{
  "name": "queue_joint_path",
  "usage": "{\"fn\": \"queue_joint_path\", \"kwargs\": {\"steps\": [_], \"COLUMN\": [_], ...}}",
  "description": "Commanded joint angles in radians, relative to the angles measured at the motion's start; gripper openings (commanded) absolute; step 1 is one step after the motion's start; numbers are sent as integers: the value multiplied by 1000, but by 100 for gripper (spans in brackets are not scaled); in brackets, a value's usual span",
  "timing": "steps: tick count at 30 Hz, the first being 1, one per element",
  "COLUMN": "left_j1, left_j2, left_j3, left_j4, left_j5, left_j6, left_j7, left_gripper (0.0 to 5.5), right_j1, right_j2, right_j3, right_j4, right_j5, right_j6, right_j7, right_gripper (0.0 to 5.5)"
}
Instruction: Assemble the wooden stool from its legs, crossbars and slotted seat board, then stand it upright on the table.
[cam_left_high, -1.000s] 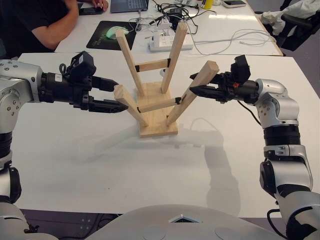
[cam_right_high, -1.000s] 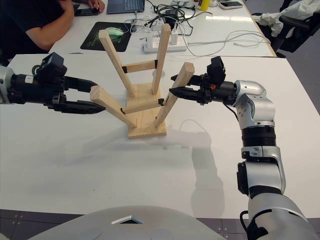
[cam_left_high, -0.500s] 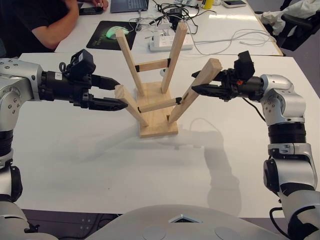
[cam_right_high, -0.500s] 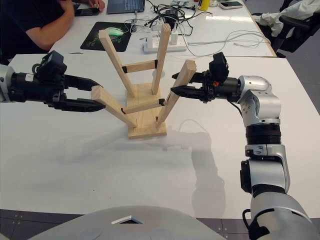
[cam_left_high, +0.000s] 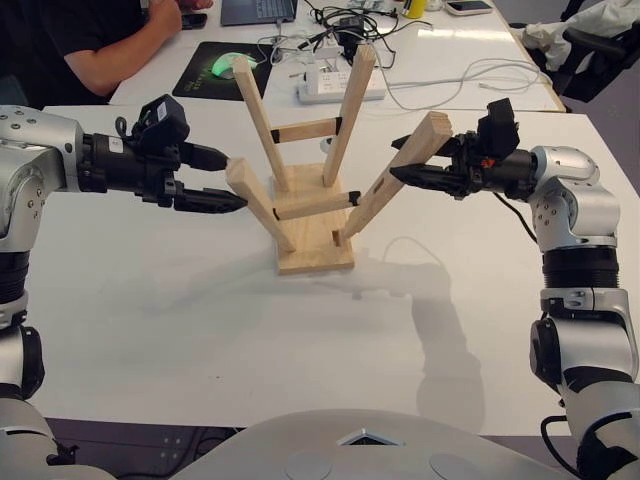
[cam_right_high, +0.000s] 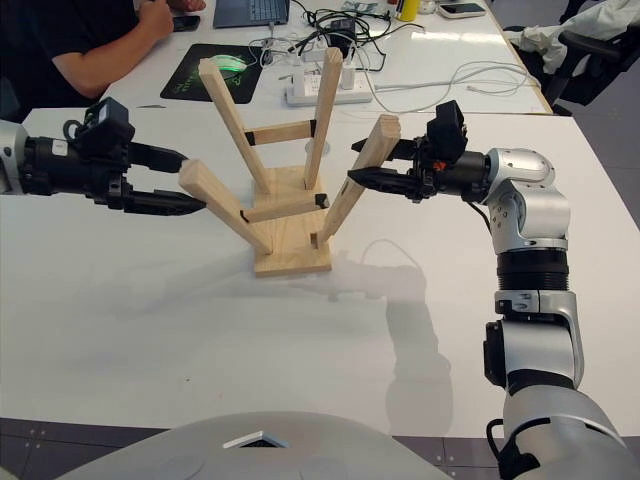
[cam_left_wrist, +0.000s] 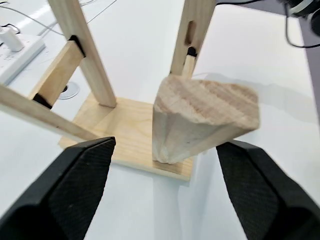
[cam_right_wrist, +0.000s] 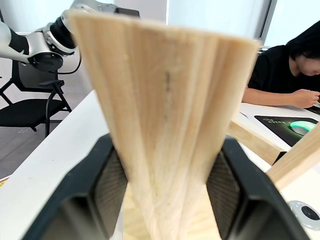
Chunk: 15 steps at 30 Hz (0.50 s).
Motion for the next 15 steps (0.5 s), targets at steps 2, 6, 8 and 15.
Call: {"fn": "queue_joint_path", "kwargs": {"steps": [2,6,8,15], "left_j1": [-33,-54,-24,55], "left_j2": [44,31,30,18], "left_j3": [24,39,37,51], "left_j4": [117,164,128,52], "left_j5": [95,133,119,93], "left_j6": [-86,-117,-95,-47], "left_j7": [6,27,10,19], "left_gripper": [368,368,368,368], "right_j1": [7,31,57,132], "right_j2": [-10,3,24,79], "right_j3": [-19,-34,-43,-56], "right_j4": [-22,-63,-110,-200], "right_j5": [10,26,45,102], "right_j6": [3,17,35,78], "right_j7": [-15,-44,-79,-162], "right_gripper": [209,209,209,209]}}
